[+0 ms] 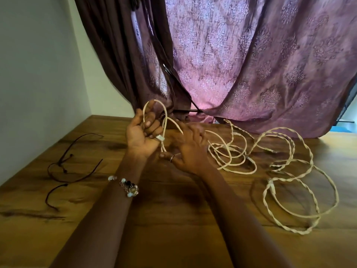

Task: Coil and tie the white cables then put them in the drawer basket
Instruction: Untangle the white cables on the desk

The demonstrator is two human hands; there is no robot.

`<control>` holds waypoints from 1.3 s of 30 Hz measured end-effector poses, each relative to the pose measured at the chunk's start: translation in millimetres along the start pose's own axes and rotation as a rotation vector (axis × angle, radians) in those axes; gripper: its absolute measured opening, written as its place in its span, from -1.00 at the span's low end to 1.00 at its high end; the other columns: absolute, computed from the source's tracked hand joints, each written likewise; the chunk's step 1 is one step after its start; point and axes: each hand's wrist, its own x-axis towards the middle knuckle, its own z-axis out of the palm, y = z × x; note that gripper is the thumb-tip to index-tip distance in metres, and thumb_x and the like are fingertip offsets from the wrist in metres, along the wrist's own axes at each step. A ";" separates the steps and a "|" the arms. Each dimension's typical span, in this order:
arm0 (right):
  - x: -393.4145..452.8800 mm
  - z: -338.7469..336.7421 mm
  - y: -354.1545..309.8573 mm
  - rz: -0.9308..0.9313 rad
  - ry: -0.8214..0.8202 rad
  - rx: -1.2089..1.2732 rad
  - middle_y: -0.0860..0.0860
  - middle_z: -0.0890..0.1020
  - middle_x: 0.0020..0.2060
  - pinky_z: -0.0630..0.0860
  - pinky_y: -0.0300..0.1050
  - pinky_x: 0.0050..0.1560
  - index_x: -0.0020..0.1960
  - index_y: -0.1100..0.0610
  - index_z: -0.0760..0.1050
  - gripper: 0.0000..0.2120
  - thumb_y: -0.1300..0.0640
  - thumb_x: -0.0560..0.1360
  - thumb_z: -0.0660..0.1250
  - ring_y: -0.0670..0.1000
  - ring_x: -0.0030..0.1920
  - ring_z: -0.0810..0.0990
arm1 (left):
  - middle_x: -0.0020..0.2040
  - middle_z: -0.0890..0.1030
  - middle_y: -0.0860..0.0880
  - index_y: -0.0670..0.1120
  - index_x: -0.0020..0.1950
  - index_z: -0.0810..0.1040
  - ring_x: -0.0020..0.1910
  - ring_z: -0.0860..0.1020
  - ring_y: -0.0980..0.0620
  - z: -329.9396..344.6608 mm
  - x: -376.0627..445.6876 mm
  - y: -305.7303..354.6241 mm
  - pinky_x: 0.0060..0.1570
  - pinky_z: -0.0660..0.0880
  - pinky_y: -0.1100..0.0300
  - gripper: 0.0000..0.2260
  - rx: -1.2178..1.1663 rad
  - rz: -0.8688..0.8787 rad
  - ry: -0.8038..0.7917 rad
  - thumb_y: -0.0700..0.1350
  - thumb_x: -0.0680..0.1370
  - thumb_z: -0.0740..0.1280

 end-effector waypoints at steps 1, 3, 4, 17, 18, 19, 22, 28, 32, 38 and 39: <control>0.5 -1.1 0.5 -0.041 0.011 -0.042 0.04 0.12 0.52 0.03 0.22 0.30 -0.01 -0.12 0.62 -0.45 -0.44 0.42 0.03 0.14 0.47 -0.01 | -0.54 0.30 0.06 -0.16 -0.07 0.60 -0.64 0.10 0.15 -4.7 0.7 -1.1 -0.61 0.10 0.35 -0.64 -0.017 0.004 0.004 -0.03 0.58 0.06; 2.6 -5.9 -0.3 -0.138 0.038 -0.141 0.00 0.03 0.56 -0.01 0.30 0.34 -0.10 -0.17 0.62 -0.54 -0.44 0.41 0.11 0.17 0.51 -0.08 | -0.53 0.32 0.06 -0.16 -0.01 0.55 -0.66 0.17 0.16 -12.4 4.1 0.9 -0.60 0.12 0.36 -0.66 -0.037 0.017 0.018 -0.02 0.59 0.03; 3.6 -7.9 -1.2 -0.197 0.037 -0.190 0.00 0.03 0.56 -0.04 0.33 0.34 -0.11 -0.17 0.62 -0.59 -0.42 0.38 0.18 0.20 0.52 -0.09 | -0.52 0.33 0.06 -0.16 0.02 0.51 -0.66 0.20 0.16 -15.2 5.1 3.7 -0.59 0.12 0.36 -0.66 -0.037 0.025 0.024 -0.01 0.62 0.00; -3.5 -50.6 -1.2 -0.222 0.193 0.602 -0.41 0.47 -0.40 0.30 -0.53 -0.32 -0.08 0.22 0.65 -0.92 0.31 0.45 0.42 -0.38 -0.38 0.48 | -0.19 0.70 -0.17 -0.23 0.08 0.48 -0.25 0.69 -0.06 -11.7 -4.1 2.0 -0.33 0.61 0.16 -0.65 0.575 -0.075 0.114 -0.05 0.67 -0.02; -3.0 -47.4 -0.1 -0.189 0.221 0.605 -0.36 0.50 -0.40 0.33 -0.45 -0.37 -0.09 0.21 0.64 -0.94 0.27 0.47 0.38 -0.29 -0.41 0.48 | -0.22 0.69 -0.17 -0.26 0.05 0.49 -0.27 0.68 -0.07 -8.8 -6.3 -3.2 -0.35 0.62 0.14 -0.66 0.626 -0.114 0.082 -0.09 0.67 -0.01; -1.3 -43.0 3.3 -0.136 0.264 0.602 -0.26 0.53 -0.42 0.40 -0.28 -0.39 -0.11 0.22 0.62 -0.90 0.21 0.48 0.34 -0.17 -0.43 0.48 | -0.27 0.69 -0.15 -0.26 0.00 0.51 -0.35 0.67 -0.04 -4.5 -9.3 -8.1 -0.40 0.61 0.14 -0.67 0.678 -0.156 0.062 -0.13 0.67 0.01; 1.9 -28.8 22.9 0.038 0.381 0.472 0.02 0.59 -0.37 0.45 0.02 -0.35 -0.13 0.23 0.60 -0.91 0.25 0.44 0.33 0.01 -0.38 0.49 | -0.47 0.59 -0.13 -0.27 -0.07 0.52 -0.59 0.54 0.01 -0.7 -14.9 -21.1 -0.59 0.47 0.24 -0.64 0.814 -0.270 -0.002 -0.14 0.67 0.00; 4.2 -24.7 48.3 0.132 0.383 0.259 0.08 0.69 -0.21 0.52 -0.06 -0.22 0.00 0.10 0.66 -0.79 0.04 0.52 0.29 0.11 -0.24 0.63 | -0.64 0.20 0.03 -0.33 -0.04 0.48 -0.72 0.08 0.20 -10.2 -11.3 -19.1 -0.65 0.05 0.44 -0.45 0.716 -0.419 -0.161 0.15 0.56 -0.01; 1.3 -24.2 58.3 0.305 0.458 0.367 0.09 0.70 -0.18 0.36 -0.32 -0.20 -0.03 0.19 0.67 -0.86 0.20 0.48 0.35 0.06 -0.17 0.63 | -0.66 0.22 0.05 -0.28 -0.01 0.45 -0.73 0.10 0.21 -13.3 -14.1 -12.4 -0.47 -0.24 0.20 -0.57 0.616 -0.428 -0.167 0.08 0.56 0.04; 2.0 -19.1 42.1 0.217 0.430 0.284 0.12 0.69 -0.23 0.39 -0.20 -0.25 -0.01 0.15 0.65 -0.83 0.14 0.51 0.30 0.09 -0.25 0.60 | -0.61 0.29 -0.06 -0.28 0.02 0.46 -0.76 0.16 0.14 -12.4 -14.8 -10.2 -0.61 0.13 0.48 -0.68 0.588 -0.448 -0.098 -0.11 0.59 0.00; 2.5 -16.3 42.1 0.202 0.391 0.213 0.14 0.68 -0.19 0.43 -0.12 -0.25 0.03 0.14 0.63 -0.81 0.12 0.52 0.28 0.16 -0.22 0.61 | -0.61 0.28 -0.04 -0.27 0.01 0.49 -0.75 0.16 0.15 -13.1 -14.4 -9.8 -0.62 0.13 0.47 -0.67 0.564 -0.478 -0.103 -0.12 0.59 -0.01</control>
